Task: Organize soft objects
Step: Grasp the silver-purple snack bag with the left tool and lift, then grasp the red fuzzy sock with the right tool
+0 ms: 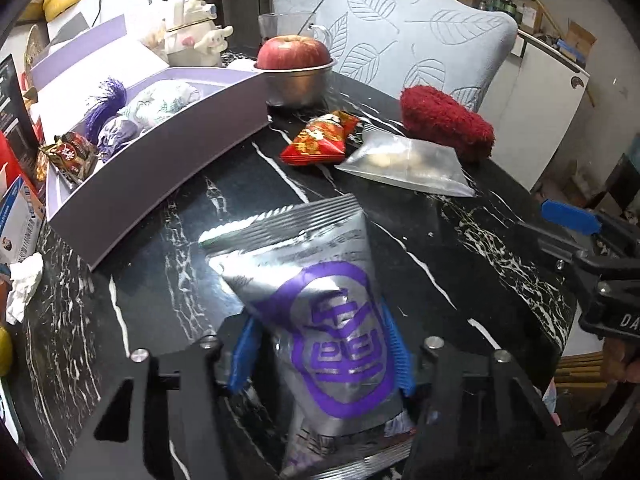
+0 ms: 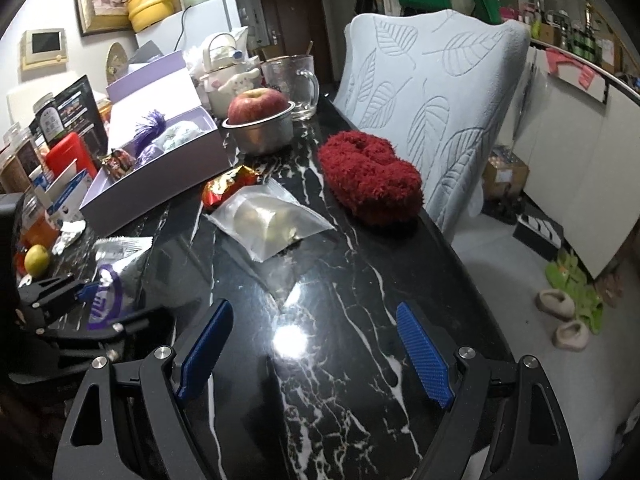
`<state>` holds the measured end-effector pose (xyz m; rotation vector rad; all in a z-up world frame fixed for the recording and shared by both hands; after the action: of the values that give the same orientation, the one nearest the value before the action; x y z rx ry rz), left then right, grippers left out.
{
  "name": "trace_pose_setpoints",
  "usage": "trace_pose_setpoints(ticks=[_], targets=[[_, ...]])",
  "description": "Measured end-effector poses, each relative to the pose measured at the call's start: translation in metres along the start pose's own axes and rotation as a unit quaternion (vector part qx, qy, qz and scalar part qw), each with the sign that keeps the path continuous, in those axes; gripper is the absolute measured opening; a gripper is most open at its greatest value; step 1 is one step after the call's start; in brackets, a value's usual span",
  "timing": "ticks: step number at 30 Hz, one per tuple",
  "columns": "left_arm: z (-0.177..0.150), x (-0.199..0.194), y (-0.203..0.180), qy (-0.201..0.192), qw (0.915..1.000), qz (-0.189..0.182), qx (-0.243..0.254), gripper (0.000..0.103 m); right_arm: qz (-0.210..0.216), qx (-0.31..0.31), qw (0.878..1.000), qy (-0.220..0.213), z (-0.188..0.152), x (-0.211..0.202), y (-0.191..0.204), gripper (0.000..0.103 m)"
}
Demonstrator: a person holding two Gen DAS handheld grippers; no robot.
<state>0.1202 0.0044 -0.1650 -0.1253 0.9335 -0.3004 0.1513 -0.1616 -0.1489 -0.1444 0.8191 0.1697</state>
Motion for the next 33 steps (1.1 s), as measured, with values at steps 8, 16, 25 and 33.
trace_pose_setpoints(ticks=[8,16,25,33], targets=[[0.009,-0.007,0.034,-0.014,0.9995,0.005,-0.029,0.043,0.003,-0.015,1.000,-0.005,0.009,0.007,0.011,0.085],[0.026,-0.011,0.050,-0.036,0.9986,0.010,-0.038,0.041,-0.010,-0.013,1.000,-0.019,0.031,0.016,0.010,0.085],[0.050,0.005,0.043,-0.041,0.9979,-0.016,-0.047,0.041,-0.043,-0.001,0.999,-0.021,0.062,0.038,-0.009,0.085],[0.062,0.026,0.035,-0.029,0.9981,-0.029,-0.047,0.041,-0.055,-0.007,0.998,-0.025,0.085,0.068,-0.021,0.085]])
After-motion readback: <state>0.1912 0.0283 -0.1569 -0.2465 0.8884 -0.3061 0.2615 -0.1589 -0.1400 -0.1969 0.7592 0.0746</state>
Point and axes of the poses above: each gripper's, at about its wrist camera, not at the fingertips, and x roughly the way its jaws point, y to its left, z to its top, the point moved 6 cm from there along x, roughly the way its jaws point, and after that the axes turned 15 degrees about -z, right-handed, at the moved point
